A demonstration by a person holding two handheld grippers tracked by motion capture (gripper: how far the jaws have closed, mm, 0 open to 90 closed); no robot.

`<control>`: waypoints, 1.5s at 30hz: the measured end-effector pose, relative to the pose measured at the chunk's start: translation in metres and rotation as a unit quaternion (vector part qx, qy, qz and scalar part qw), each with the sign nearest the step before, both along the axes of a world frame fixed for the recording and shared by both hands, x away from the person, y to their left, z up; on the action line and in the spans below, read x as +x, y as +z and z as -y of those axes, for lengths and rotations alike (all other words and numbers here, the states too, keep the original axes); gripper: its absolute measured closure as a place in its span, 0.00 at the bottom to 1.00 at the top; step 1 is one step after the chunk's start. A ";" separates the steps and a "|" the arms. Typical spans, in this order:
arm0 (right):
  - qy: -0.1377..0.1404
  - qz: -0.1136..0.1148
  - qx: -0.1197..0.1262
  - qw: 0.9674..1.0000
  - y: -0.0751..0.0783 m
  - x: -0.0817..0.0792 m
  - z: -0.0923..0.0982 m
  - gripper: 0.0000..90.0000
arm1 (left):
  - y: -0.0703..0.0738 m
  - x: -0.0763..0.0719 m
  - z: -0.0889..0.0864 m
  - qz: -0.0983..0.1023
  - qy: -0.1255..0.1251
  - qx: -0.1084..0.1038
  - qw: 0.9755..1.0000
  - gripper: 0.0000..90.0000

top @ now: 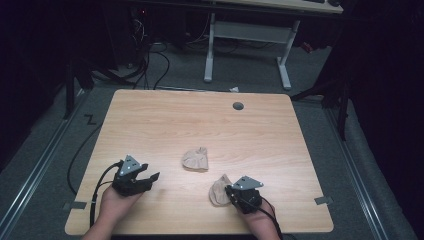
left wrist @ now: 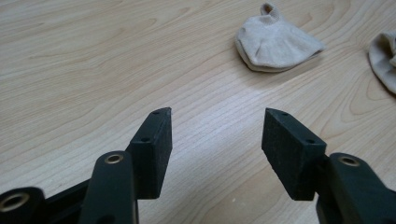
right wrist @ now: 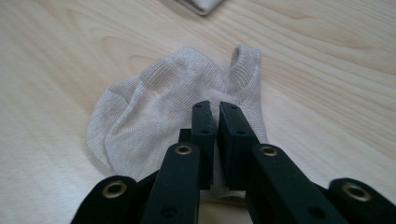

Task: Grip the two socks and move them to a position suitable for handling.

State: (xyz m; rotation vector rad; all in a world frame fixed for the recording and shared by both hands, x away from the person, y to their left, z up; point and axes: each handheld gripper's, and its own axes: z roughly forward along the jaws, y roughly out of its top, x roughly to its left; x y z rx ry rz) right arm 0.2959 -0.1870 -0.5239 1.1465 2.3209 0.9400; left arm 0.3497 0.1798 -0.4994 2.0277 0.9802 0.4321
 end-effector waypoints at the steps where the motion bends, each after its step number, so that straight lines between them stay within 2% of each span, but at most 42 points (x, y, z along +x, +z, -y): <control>1: 0.008 0.003 -0.004 1.000 0.000 -0.004 -0.005 0.94 | 0.000 0.000 0.002 0.000 -0.003 0.003 1.000 0.48; 4: 0.012 0.004 -0.003 1.000 0.000 -0.006 -0.008 0.92 | 0.000 -0.001 0.003 -0.001 -0.004 0.004 1.000 0.48; 5: 0.005 0.011 -0.016 1.000 0.001 -0.006 -0.008 0.83 | -0.001 0.000 0.005 -0.002 -0.006 0.004 1.000 0.48; 9: 0.010 0.045 0.008 0.999 0.016 -0.012 -0.011 0.81 | -0.002 0.001 0.005 -0.004 -0.007 0.006 1.000 0.48; 10: 0.010 0.045 0.008 0.999 0.016 -0.012 -0.011 0.81 | -0.002 0.001 0.005 -0.004 -0.007 0.006 1.000 0.48; 11: 0.026 0.050 0.020 0.998 0.022 -0.018 -0.018 0.81 | -0.003 0.001 0.006 -0.005 -0.007 0.007 1.000 0.48; 13: 0.045 0.046 0.023 0.998 0.022 -0.022 -0.027 0.81 | -0.003 0.001 0.006 -0.006 -0.008 0.008 1.000 0.48; 14: 0.051 0.044 0.019 0.998 0.021 -0.023 -0.031 0.80 | -0.003 0.001 0.006 -0.006 -0.008 0.008 1.000 0.48; 17: 0.059 0.035 -0.017 0.997 0.009 -0.024 -0.043 0.77 | -0.003 0.000 0.008 -0.006 -0.011 0.009 1.000 0.48; 19: 0.060 0.030 -0.020 0.998 0.007 -0.023 -0.045 0.77 | -0.003 0.000 0.008 -0.006 -0.012 0.010 1.000 0.48; 20: 0.061 0.021 -0.020 0.998 0.003 -0.022 -0.047 0.77 | -0.003 0.000 0.008 -0.005 -0.012 0.009 1.000 0.48; 21: 0.058 0.020 -0.031 0.998 0.001 -0.021 -0.048 0.79 | -0.003 0.000 0.008 -0.006 -0.013 0.009 1.000 0.48; 22: 0.058 0.020 -0.031 0.998 0.001 -0.021 -0.048 0.79 | -0.003 0.000 0.008 -0.006 -0.013 0.009 1.000 0.48; 25: 0.056 0.015 -0.028 0.998 0.001 -0.019 -0.049 0.92 | -0.004 0.001 0.009 -0.007 -0.014 0.007 1.000 0.48; 26: 0.056 0.015 -0.028 0.998 0.001 -0.019 -0.049 0.92 | -0.004 0.001 0.009 -0.008 -0.015 0.007 1.000 0.48; 27: 0.055 0.010 -0.022 0.998 0.002 -0.019 -0.047 0.97 | -0.003 0.000 0.010 -0.010 -0.016 0.006 1.000 0.48; 30: 0.055 0.010 -0.014 0.998 0.004 -0.019 -0.046 0.98 | -0.003 -0.001 0.013 -0.011 -0.021 0.004 1.000 0.49; 31: 0.051 0.021 -0.004 0.998 0.009 -0.019 -0.043 0.98 | -0.002 -0.003 0.018 -0.011 -0.028 0.002 1.000 0.49; 32: 0.051 0.021 -0.004 0.998 0.009 -0.019 -0.043 0.98 | -0.002 -0.003 0.018 -0.011 -0.028 0.002 1.000 0.49; 33: 0.046 0.032 0.007 0.998 0.015 -0.020 -0.040 0.98 | -0.002 -0.006 0.027 -0.011 -0.035 -0.002 0.999 0.49; 34: 0.046 0.032 0.007 0.998 0.015 -0.020 -0.040 0.98 | -0.002 -0.006 0.027 -0.011 -0.035 -0.002 0.999 0.50; 36: 0.038 0.045 0.019 0.998 0.023 -0.021 -0.036 0.98 | -0.002 -0.010 0.039 -0.012 -0.048 -0.004 0.999 0.52; 37: 0.031 0.059 0.030 0.997 0.030 -0.021 -0.030 0.98 | -0.004 -0.014 0.053 -0.018 -0.069 -0.009 0.997 0.56; 38: 0.031 0.059 0.030 0.997 0.030 -0.021 -0.030 0.98 | -0.004 -0.014 0.053 -0.018 -0.069 -0.009 0.997 0.57; 39: 0.028 0.061 0.035 0.997 0.032 -0.021 -0.028 0.98 | -0.006 -0.019 0.069 -0.020 -0.090 -0.005 0.996 0.57; 41: 0.019 0.068 0.048 0.996 0.039 -0.019 -0.017 0.98 | -0.006 -0.028 0.095 -0.017 -0.119 -0.002 0.993 0.65; 42: 0.019 0.068 0.048 0.996 0.039 -0.019 -0.017 0.98 | -0.006 -0.028 0.095 -0.017 -0.119 -0.002 0.993 0.68; 43: 0.014 0.069 0.052 0.996 0.039 -0.018 -0.014 0.98 | -0.006 -0.031 0.105 -0.019 -0.130 -0.005 0.991 0.68; 44: 0.007 0.071 0.054 0.996 0.041 -0.017 -0.009 0.98 | -0.006 -0.037 0.125 -0.021 -0.154 -0.011 0.988 0.74; 45: 0.002 0.071 0.057 0.996 0.042 -0.017 -0.006 0.98 | -0.007 -0.040 0.132 -0.021 -0.162 -0.010 0.986 0.77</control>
